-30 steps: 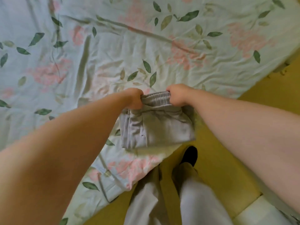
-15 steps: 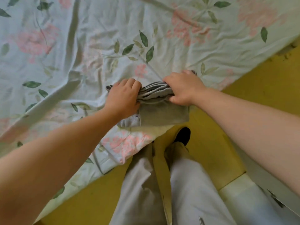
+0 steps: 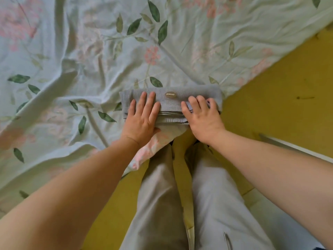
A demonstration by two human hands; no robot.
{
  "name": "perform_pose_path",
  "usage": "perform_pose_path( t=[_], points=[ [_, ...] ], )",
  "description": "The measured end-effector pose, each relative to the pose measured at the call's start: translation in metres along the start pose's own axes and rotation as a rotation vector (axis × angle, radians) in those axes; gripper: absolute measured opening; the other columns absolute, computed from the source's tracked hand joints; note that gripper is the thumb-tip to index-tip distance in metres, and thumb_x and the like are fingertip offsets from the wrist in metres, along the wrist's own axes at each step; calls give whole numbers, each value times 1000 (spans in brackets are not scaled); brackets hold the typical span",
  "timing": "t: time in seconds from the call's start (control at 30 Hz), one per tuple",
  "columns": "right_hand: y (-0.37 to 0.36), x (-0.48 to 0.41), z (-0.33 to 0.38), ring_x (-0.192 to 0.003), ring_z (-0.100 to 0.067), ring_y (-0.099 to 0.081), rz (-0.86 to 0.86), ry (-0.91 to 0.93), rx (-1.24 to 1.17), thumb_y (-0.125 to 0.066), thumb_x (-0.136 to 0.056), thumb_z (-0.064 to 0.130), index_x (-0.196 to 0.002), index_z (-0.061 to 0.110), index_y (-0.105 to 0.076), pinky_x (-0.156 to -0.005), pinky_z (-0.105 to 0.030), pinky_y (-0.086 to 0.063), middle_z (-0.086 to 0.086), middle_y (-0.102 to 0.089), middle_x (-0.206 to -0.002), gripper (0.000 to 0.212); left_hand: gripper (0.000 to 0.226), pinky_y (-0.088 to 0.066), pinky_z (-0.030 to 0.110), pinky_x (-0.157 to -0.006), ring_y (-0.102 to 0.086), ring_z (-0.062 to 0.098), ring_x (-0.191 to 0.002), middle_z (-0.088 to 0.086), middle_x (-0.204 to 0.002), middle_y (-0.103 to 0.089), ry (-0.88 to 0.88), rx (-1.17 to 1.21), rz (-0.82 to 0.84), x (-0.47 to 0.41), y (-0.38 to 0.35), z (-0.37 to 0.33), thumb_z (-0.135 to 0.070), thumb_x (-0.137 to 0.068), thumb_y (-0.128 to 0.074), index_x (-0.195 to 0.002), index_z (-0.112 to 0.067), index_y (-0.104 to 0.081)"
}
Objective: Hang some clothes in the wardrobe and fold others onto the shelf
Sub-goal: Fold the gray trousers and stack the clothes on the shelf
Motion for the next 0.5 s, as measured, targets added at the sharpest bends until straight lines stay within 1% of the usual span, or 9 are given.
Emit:
perform_pose_path(
  t=[0.03, 0.1, 0.23, 0.3, 0.4, 0.43, 0.5],
  points=[
    [2, -3, 1, -123, -37, -25, 8, -17, 1, -61, -81, 26, -144, 14, -30, -96, -49, -34, -17, -21, -140, 71, 99, -32, 65, -110, -26, 46, -145, 23, -159, -26, 11, 0, 10, -3, 1, 2, -47, -75, -80, -147, -6, -25],
    [4, -8, 0, -125, -37, -23, 50, -11, -20, -55, -86, 22, -145, 17, -25, -97, -49, -33, -15, -18, -144, 67, 97, -36, 62, -109, -30, 44, -144, 21, -158, -28, 3, -7, 28, -7, 3, 5, -49, -78, -77, -148, -9, -24],
    [23, -11, -12, -128, -35, -29, 99, -11, -59, -54, -88, 14, -145, 27, -20, -96, -44, -35, -11, -22, -147, 68, 89, -37, 54, -109, -31, 40, -144, 15, -159, -29, -7, 8, 45, -9, 15, 12, -47, -83, -72, -149, -12, -25],
    [37, -13, -15, -124, -35, -35, 119, -5, -121, -53, -88, 9, -143, 27, -26, -92, -43, -39, -10, -30, -144, 64, 84, -35, 51, -112, -28, 36, -146, 11, -160, -27, 13, 48, 70, -11, 25, 11, -45, -86, -69, -151, -14, -25],
    [66, -15, -21, -117, -36, -42, 141, -23, -257, -51, -89, 3, -135, 19, -41, -80, -45, -45, -11, -44, -133, 50, 82, -28, 46, -117, -19, 30, -149, 7, -164, -17, 39, 101, 162, -14, 44, 11, -50, -93, -58, -155, -16, -17],
    [78, -15, -23, -117, -36, -43, 150, -33, -291, -53, -89, 5, -132, 17, -44, -77, -43, -45, -11, -46, -130, 45, 84, -28, 45, -117, -20, 29, -149, 7, -163, -17, 52, 123, 185, -13, 53, 11, -53, -93, -56, -155, -16, -15],
    [109, -12, -28, -116, -34, -45, 165, -47, -333, -57, -91, 16, -128, 18, -48, -73, -41, -44, -8, -48, -126, 38, 90, -31, 44, -114, -27, 30, -145, 7, -161, -21, 82, 168, 222, -12, 76, 12, -56, -89, -60, -155, -14, -14]
  ],
)
Point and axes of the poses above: each hand's wrist, its own x-axis away from the middle knuckle, its own y-axis out of the back of the hand, z = x × y, the point moved 5 cm from there along -x, towards the middle knuckle
